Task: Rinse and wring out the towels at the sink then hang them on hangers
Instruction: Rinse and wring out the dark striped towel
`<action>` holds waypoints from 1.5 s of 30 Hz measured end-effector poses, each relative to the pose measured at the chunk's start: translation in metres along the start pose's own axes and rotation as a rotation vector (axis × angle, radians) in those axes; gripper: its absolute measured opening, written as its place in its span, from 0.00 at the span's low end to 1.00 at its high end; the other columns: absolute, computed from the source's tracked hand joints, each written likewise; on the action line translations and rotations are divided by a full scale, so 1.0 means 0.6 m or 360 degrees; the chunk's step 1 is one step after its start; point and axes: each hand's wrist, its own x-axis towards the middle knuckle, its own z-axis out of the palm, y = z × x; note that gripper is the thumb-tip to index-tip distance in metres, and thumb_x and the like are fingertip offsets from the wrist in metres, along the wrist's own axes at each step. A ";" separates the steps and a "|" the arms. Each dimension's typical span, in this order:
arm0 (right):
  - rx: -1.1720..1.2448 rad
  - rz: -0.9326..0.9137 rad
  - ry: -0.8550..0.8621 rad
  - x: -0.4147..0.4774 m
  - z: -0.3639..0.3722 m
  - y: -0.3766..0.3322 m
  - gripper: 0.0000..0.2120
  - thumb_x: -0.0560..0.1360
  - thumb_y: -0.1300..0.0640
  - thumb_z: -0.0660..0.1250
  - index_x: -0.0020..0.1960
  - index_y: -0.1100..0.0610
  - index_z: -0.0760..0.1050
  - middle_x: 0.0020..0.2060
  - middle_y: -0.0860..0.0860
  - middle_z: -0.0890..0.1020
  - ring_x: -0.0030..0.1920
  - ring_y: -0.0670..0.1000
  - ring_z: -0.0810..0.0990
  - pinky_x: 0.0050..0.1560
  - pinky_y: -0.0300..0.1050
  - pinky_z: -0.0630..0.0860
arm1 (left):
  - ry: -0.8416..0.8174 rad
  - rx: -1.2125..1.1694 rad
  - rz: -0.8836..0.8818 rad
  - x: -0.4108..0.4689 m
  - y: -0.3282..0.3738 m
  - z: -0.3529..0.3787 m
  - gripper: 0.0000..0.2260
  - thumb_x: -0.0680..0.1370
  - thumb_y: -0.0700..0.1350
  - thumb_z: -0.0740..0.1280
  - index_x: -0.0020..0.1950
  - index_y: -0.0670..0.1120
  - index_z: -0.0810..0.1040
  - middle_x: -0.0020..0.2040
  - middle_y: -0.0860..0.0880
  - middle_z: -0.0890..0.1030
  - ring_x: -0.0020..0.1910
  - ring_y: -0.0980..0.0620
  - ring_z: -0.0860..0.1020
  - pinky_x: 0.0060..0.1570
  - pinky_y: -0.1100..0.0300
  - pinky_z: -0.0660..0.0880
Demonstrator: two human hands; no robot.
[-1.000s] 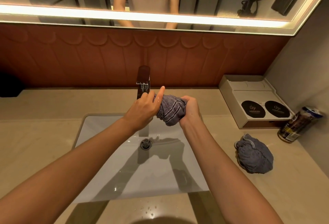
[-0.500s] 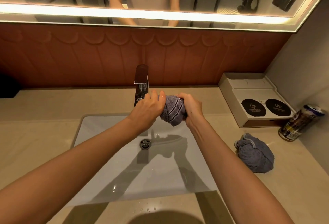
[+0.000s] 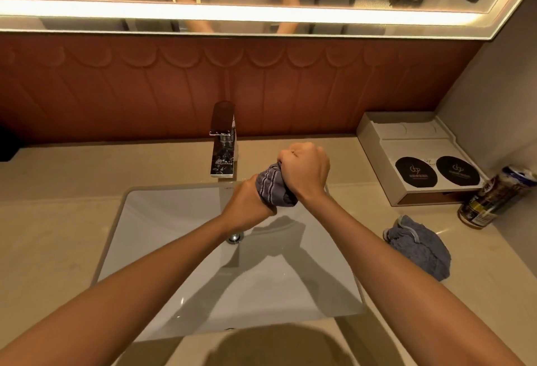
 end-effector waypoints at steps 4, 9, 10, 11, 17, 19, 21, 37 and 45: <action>0.0027 -0.0197 -0.0226 0.026 0.001 0.013 0.11 0.59 0.55 0.56 0.22 0.61 0.62 0.20 0.55 0.60 0.26 0.54 0.58 0.26 0.46 0.53 | -0.0167 -0.0314 -0.0288 -0.011 0.012 0.008 0.17 0.65 0.26 0.66 0.29 0.46 0.67 0.22 0.51 0.69 0.23 0.52 0.65 0.24 0.64 0.63; 0.0256 -0.0251 -0.0566 0.064 0.016 0.054 0.17 0.58 0.58 0.58 0.31 0.73 0.76 0.32 0.69 0.78 0.32 0.62 0.72 0.33 0.48 0.69 | -0.0466 -0.0620 -0.0543 -0.008 0.017 0.015 0.20 0.66 0.24 0.62 0.24 0.44 0.61 0.18 0.51 0.62 0.17 0.55 0.56 0.24 0.70 0.55; 0.0334 -0.0231 -0.0667 0.069 0.015 0.061 0.15 0.63 0.62 0.58 0.33 0.72 0.79 0.35 0.68 0.81 0.32 0.56 0.73 0.35 0.43 0.70 | -0.0491 -0.0677 -0.0571 -0.007 0.018 0.016 0.19 0.66 0.24 0.62 0.24 0.44 0.61 0.19 0.50 0.61 0.18 0.55 0.55 0.24 0.70 0.54; 0.0445 -0.0182 -0.0769 0.072 0.014 0.065 0.13 0.66 0.67 0.58 0.35 0.70 0.81 0.37 0.67 0.81 0.33 0.48 0.73 0.36 0.36 0.69 | -0.0506 -0.0729 -0.0598 -0.006 0.018 0.018 0.19 0.66 0.24 0.61 0.25 0.43 0.61 0.20 0.49 0.61 0.18 0.55 0.55 0.25 0.70 0.53; 0.1517 0.0420 -0.0888 0.076 0.041 0.100 0.10 0.56 0.67 0.60 0.18 0.59 0.71 0.18 0.51 0.71 0.21 0.46 0.68 0.26 0.35 0.65 | -0.0626 -0.0790 -0.0729 0.017 0.013 0.032 0.15 0.67 0.23 0.61 0.29 0.41 0.64 0.22 0.48 0.62 0.18 0.54 0.59 0.24 0.71 0.56; 0.1687 0.0559 -0.0899 0.078 0.048 0.110 0.13 0.60 0.68 0.59 0.18 0.60 0.71 0.18 0.52 0.70 0.21 0.48 0.68 0.27 0.35 0.66 | -0.0647 -0.0796 -0.0734 0.027 0.008 0.029 0.16 0.67 0.23 0.60 0.30 0.42 0.62 0.25 0.47 0.61 0.18 0.55 0.59 0.22 0.71 0.55; 0.1746 0.0644 -0.0865 0.076 0.056 0.121 0.20 0.65 0.73 0.56 0.18 0.60 0.71 0.18 0.52 0.71 0.21 0.48 0.69 0.27 0.35 0.67 | -0.0690 -0.0770 -0.0749 0.035 0.003 0.026 0.16 0.67 0.23 0.59 0.31 0.44 0.61 0.26 0.47 0.62 0.19 0.55 0.59 0.22 0.70 0.55; 0.1473 0.1872 -0.0684 0.023 0.088 0.132 0.21 0.80 0.60 0.46 0.41 0.63 0.75 0.30 0.57 0.82 0.33 0.59 0.80 0.37 0.50 0.78 | -0.0090 0.0432 0.0031 0.022 -0.064 -0.023 0.23 0.71 0.40 0.71 0.63 0.47 0.66 0.55 0.47 0.77 0.43 0.48 0.78 0.41 0.54 0.75; 0.1191 0.1983 -0.1152 -0.002 0.062 0.098 0.19 0.77 0.46 0.54 0.35 0.56 0.74 0.24 0.51 0.79 0.29 0.50 0.77 0.27 0.36 0.72 | 0.0217 0.1825 0.1596 0.008 -0.082 -0.051 0.19 0.79 0.35 0.47 0.71 0.39 0.57 0.69 0.37 0.61 0.64 0.36 0.67 0.53 0.46 0.76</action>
